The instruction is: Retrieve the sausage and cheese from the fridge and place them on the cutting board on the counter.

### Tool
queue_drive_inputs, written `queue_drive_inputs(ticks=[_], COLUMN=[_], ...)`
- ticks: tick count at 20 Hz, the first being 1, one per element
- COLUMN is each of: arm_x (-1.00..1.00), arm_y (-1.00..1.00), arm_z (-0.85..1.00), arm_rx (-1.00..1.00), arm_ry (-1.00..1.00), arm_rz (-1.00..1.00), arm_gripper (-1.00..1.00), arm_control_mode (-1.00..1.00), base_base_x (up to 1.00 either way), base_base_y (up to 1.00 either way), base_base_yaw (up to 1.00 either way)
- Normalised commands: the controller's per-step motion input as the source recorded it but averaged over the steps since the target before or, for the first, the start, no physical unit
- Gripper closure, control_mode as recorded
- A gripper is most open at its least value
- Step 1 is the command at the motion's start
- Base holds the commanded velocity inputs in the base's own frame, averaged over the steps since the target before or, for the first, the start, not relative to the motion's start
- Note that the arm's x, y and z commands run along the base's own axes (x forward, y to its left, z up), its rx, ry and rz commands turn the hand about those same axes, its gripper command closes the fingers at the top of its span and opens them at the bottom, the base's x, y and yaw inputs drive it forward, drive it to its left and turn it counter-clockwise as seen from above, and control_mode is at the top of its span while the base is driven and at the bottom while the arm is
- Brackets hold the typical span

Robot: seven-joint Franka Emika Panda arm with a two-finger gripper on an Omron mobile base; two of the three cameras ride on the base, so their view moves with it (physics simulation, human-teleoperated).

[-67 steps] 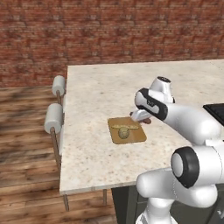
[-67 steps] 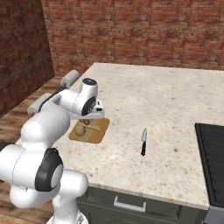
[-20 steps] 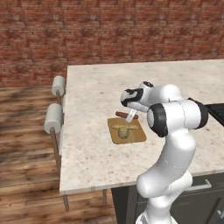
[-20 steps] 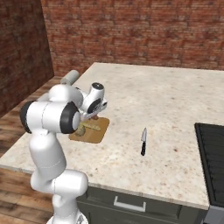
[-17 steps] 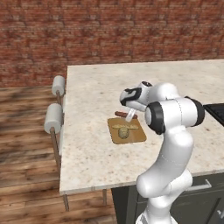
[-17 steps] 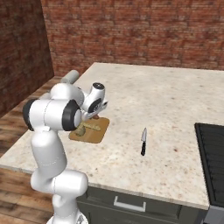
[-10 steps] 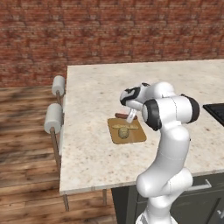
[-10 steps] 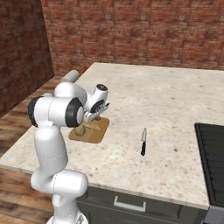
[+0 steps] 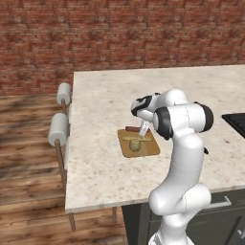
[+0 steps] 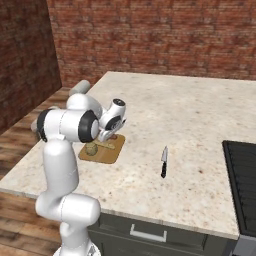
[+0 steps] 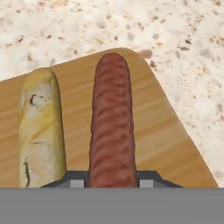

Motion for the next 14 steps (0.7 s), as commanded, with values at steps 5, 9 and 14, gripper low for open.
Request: queue_drive_inputs(ticks=[5, 9, 14], arm_x=[0.29, 0.17, 0.03], arm_y=[0.0, 0.0, 0.0], arm_z=[-0.04, -0.15, -0.28], arm_rx=[0.0, 0.0, 0.0], arm_ry=[0.04, 0.1, 0.11], arm_rz=[0.03, 0.01, 0.01], arm_gripper=[1.0, 1.0, 1.0], arm_control_mode=[-1.0, -1.0, -1.0], base_base_x=[0.0, 0.0, 0.0], base_base_y=[0.0, 0.0, 0.0], base_base_yaw=[0.0, 0.0, 0.0])
